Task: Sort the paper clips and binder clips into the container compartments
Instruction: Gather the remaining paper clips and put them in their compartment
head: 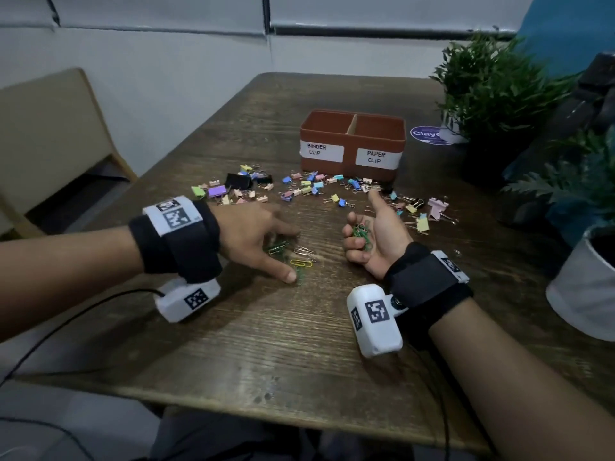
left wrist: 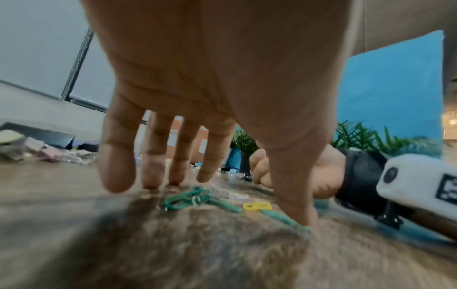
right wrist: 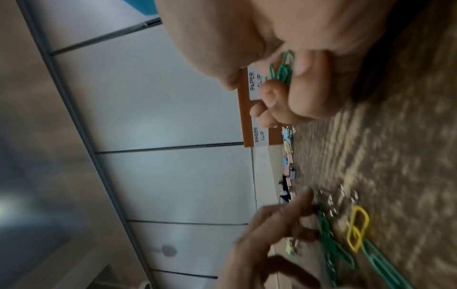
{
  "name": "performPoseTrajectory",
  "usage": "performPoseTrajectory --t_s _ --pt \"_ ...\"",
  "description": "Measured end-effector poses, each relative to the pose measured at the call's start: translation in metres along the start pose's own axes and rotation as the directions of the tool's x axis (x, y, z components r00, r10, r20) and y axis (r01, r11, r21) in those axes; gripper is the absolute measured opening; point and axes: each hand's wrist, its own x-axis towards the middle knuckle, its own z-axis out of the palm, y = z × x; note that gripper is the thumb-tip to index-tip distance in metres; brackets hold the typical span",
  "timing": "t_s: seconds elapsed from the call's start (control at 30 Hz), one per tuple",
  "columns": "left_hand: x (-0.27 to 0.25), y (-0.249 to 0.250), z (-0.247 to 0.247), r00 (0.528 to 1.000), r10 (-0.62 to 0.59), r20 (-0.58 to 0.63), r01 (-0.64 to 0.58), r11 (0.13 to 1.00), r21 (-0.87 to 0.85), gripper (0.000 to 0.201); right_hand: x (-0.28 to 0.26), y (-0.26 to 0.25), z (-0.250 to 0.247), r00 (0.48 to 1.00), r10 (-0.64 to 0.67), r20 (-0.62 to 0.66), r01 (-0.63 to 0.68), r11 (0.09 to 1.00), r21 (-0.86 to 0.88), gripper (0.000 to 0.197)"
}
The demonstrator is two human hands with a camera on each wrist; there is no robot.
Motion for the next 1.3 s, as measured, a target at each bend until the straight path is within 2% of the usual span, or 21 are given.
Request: performPoseTrajectory --t_s 0.17,0.33,0.43,0.53,0.6,0.7,0.87,1.0,1.13,1.23,1.3 --pt "0.014 0.007 0.004 0.976 0.154 -0.153 -0.147 0.988 0.054 0.058 -0.003 0.009 0.011 1.000 -0.008 0.014 0.008 1.000 -0.021 0.060" --pt "0.026 0.004 0.000 0.945 0.245 -0.217 -0.251 0.968 -0.003 0.034 -0.004 0.007 0.008 1.000 -0.014 0.008 0.014 1.000 0.000 0.060" --pt "0.030 0.006 -0.002 0.941 0.258 -0.219 -0.268 0.963 -0.014 0.030 -0.003 0.007 0.008 1.000 -0.015 0.007 0.016 1.000 -0.007 0.059" --pt "0.030 0.009 -0.004 0.943 0.253 -0.216 -0.249 0.967 0.044 0.039 -0.003 0.007 0.008 1.000 -0.014 0.006 0.014 1.000 -0.012 0.058" --pt "0.030 0.009 -0.005 0.922 0.321 -0.216 -0.310 0.947 0.081 0.043 -0.003 0.007 0.008 1.000 -0.017 0.003 0.017 1.000 -0.016 0.058" --pt "0.032 0.010 -0.005 0.899 0.398 -0.180 -0.390 0.917 0.083 0.033 -0.003 0.007 0.008 1.000 -0.019 -0.001 0.019 1.000 -0.021 0.058" --pt "0.037 0.020 -0.006 0.901 0.399 -0.173 -0.379 0.915 0.135 0.020 -0.005 0.006 0.008 1.000 -0.026 -0.007 0.026 0.999 -0.027 0.057" --pt "0.044 0.027 -0.007 0.915 0.359 -0.183 -0.322 0.924 0.204 0.012 -0.004 0.006 0.007 0.999 -0.037 -0.020 0.036 0.999 -0.032 0.057" --pt "0.049 0.025 -0.010 0.924 0.320 -0.207 -0.309 0.947 0.086 0.006 -0.003 0.005 0.004 0.998 -0.049 -0.032 0.049 0.999 0.000 0.056" --pt "0.047 0.018 -0.016 0.930 0.295 -0.220 -0.303 0.953 -0.004 0.011 -0.001 0.005 0.003 0.998 -0.044 -0.043 0.044 0.999 0.012 0.055" --pt "0.043 0.015 -0.027 0.910 0.275 -0.309 -0.305 0.951 -0.050 0.011 -0.001 0.005 0.003 0.999 -0.032 -0.040 0.033 0.999 0.020 0.056"
